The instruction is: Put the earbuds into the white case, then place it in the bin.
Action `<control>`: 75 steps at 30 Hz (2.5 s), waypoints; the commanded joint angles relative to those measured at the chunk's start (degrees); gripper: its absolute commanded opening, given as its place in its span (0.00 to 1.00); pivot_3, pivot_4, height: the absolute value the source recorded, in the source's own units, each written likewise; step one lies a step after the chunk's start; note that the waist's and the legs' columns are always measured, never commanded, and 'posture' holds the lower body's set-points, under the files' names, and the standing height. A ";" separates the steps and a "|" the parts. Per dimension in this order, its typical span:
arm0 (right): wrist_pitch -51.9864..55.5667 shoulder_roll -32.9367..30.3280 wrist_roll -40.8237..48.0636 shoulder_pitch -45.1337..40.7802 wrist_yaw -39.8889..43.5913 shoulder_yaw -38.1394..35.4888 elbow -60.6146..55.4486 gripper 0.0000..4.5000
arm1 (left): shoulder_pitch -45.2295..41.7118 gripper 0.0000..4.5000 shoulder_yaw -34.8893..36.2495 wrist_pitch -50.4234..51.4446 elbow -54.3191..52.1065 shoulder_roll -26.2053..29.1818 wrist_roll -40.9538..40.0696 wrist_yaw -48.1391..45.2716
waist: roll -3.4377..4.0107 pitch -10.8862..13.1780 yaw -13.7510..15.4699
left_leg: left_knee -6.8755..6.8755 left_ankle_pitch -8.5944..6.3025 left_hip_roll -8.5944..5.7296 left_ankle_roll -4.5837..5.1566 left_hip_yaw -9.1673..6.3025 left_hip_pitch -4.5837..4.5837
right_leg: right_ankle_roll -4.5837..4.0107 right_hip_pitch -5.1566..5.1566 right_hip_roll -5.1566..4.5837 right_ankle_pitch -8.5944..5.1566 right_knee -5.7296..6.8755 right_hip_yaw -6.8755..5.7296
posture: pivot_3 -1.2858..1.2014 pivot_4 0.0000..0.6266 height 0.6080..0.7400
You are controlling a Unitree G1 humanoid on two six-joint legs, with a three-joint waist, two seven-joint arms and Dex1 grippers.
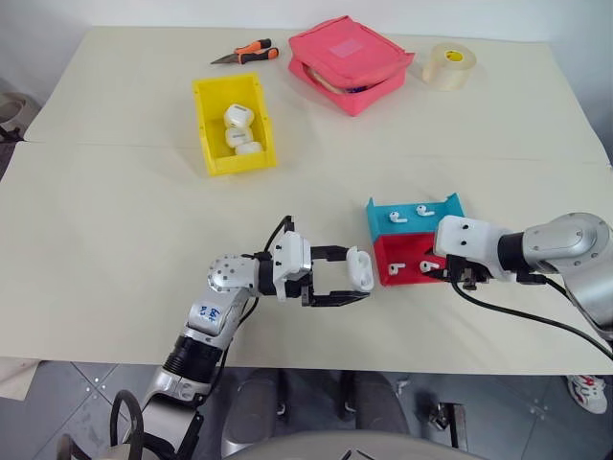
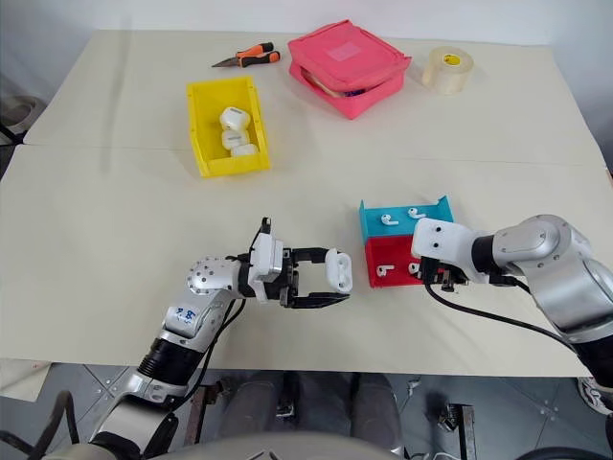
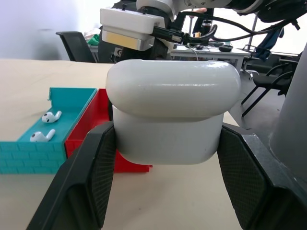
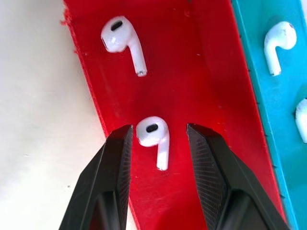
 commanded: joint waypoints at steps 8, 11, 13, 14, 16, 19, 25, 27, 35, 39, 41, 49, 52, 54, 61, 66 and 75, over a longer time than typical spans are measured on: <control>-1.12 1.83 -2.18 -1.45 1.54 0.08 0.53 0.41 | 0.18 0.62 0.13 -0.31 -2.93 0.02 -1.13 0.56 | 0.00 0.00 0.00 | 0.00 0.00 0.00 0.00 0.00 0.00 | 0.00 0.00 0.00 0.00 0.00 -0.01 | 0.52 0.24 1.00; -1.24 2.10 -2.85 -1.61 2.02 0.17 0.81 0.41 | 0.12 0.62 0.12 -0.28 -2.96 0.03 -1.14 0.58 | 0.00 0.00 0.01 | 0.00 0.00 0.00 -0.01 0.00 0.00 | 0.00 0.00 0.00 0.00 0.00 -0.01 | 0.52 0.24 1.00; -0.70 2.63 -2.73 -1.79 2.31 0.12 0.98 0.41 | 0.09 0.62 0.10 -0.23 -2.96 0.06 -1.15 0.56 | 0.00 0.00 0.01 | 0.00 0.00 0.00 -0.01 0.00 0.00 | 0.00 0.00 0.00 0.00 0.00 -0.01 | 0.52 0.24 1.00; -0.50 2.79 -2.66 -1.82 2.48 0.10 1.04 0.41 | 0.08 0.62 0.07 -0.20 -2.96 0.06 -1.15 0.57 | 0.00 0.00 0.02 | 0.00 0.00 0.00 -0.01 0.00 0.00 | 0.00 0.00 0.00 0.00 0.00 -0.01 | 0.52 0.24 1.00; -0.53 2.39 -3.10 -1.50 3.16 0.48 0.98 0.41 | 0.03 0.62 0.05 -0.18 -2.92 0.03 -1.12 0.61 | 0.00 0.00 0.02 | 0.00 0.00 0.00 -0.01 0.00 0.00 | 0.00 0.00 0.00 0.00 0.00 -0.01 | 0.52 0.24 1.00; -0.46 2.41 -3.42 -1.38 3.52 0.36 1.09 0.29 | -0.03 0.62 0.06 -0.19 -2.82 0.02 -1.11 0.61 | 0.00 0.00 0.01 | 0.00 0.00 0.00 -0.01 0.00 0.00 | 0.00 0.00 0.00 0.00 0.01 -0.01 | 0.52 0.24 1.00; -0.57 2.75 -3.69 -1.69 3.44 -0.38 1.45 0.10 | -0.18 0.62 0.05 -0.28 -2.61 -0.11 -1.09 0.64 | 0.00 0.00 0.02 | 0.01 0.00 0.00 -0.01 -0.01 0.00 | 0.00 0.01 0.00 0.00 0.01 -0.01 | 0.52 0.24 1.00; 0.15 3.33 -3.06 -2.26 2.69 -1.40 1.29 0.10 | -0.25 0.62 0.02 -0.32 -2.50 -0.18 -1.09 0.61 | 0.00 0.00 0.00 | 0.01 0.00 0.00 -0.01 -0.01 0.00 | 0.00 0.01 0.00 0.00 0.01 -0.01 | 0.52 0.24 1.00; 12.20 11.11 11.29 -0.61 -2.13 -16.20 -5.47 0.10 | -1.98 0.62 -0.53 -0.11 -0.41 -0.67 -2.09 -2.27 | 0.00 0.00 0.11 | 0.01 0.00 0.01 -0.01 -0.03 -0.02 | 0.00 0.00 0.00 0.00 0.01 -0.03 | 0.52 0.24 1.00; 16.66 15.99 18.58 3.25 -6.48 -25.24 -11.38 0.10 | -4.20 0.62 -0.76 -0.14 2.02 -1.28 -2.81 -5.31 | 0.00 0.00 0.33 | 0.03 0.00 -0.02 -0.01 -0.12 -0.03 | -0.01 0.07 -0.01 0.01 -0.01 -0.10 | 0.52 0.24 1.00; 17.53 18.29 21.81 4.67 -8.62 -28.27 -14.14 0.10 | -5.37 0.62 -0.69 -0.19 3.57 -1.59 -3.09 -6.66 | 0.01 0.00 0.19 | 0.03 0.00 -0.04 -0.01 -0.11 -0.03 | 0.00 0.08 -0.02 0.01 -0.02 -0.09 | 0.52 0.24 1.00; 18.04 30.66 42.50 12.18 -16.59 -37.45 -25.91 0.10 | -10.03 0.62 0.96 0.21 9.56 -3.25 -5.90 -12.26 | 0.00 0.00 0.11 | -0.02 0.01 -0.03 -0.02 -0.11 -0.02 | 0.01 0.07 0.02 0.01 -0.01 -0.09 | 0.52 0.24 1.00; 15.35 33.85 46.33 15.17 -18.72 -36.18 -28.10 0.10 | -11.65 0.62 1.86 0.61 11.25 -3.53 -7.42 -14.55 | 0.00 0.00 0.09 | -0.02 0.00 -0.05 0.00 -0.09 -0.02 | 0.01 0.05 0.01 0.01 -0.01 -0.05 | 0.52 0.24 1.00; 13.16 35.21 45.75 16.53 -19.42 -34.15 -28.19 0.10 | -12.61 0.62 2.22 0.87 11.95 -3.60 -8.27 -16.34 | 0.01 -0.01 0.06 | -0.02 0.00 -0.03 0.00 -0.09 -0.02 | 0.00 0.04 0.03 0.01 0.00 -0.06 | 0.52 0.24 1.00; 4.46 36.85 40.60 18.37 -18.82 -27.24 -24.78 0.10 | -14.08 0.62 2.54 1.23 12.26 -3.27 -9.21 -20.99 | 0.02 -0.01 0.07 | -0.02 0.00 -0.06 0.00 -0.06 -0.01 | 0.01 0.03 0.04 0.01 0.02 -0.04 | 0.52 0.24 1.00; -1.53 37.21 36.37 19.23 -17.92 -23.42 -21.82 0.10 | -13.88 0.62 2.73 2.05 10.73 -3.28 -9.74 -21.98 | 0.02 -0.01 0.06 | -0.02 0.01 -0.05 0.02 -0.05 -0.02 | 0.01 0.02 0.05 0.01 0.02 -0.04 | 0.52 0.24 1.00; -7.34 37.22 33.92 20.27 -17.42 -20.73 -18.98 0.10 | -14.91 0.62 3.55 2.82 11.53 -3.57 -9.95 -21.50 | 0.02 -0.01 0.05 | -0.02 0.01 -0.04 0.02 -0.05 -0.02 | 0.01 0.01 0.06 0.01 0.02 -0.03 | 0.52 0.24 1.00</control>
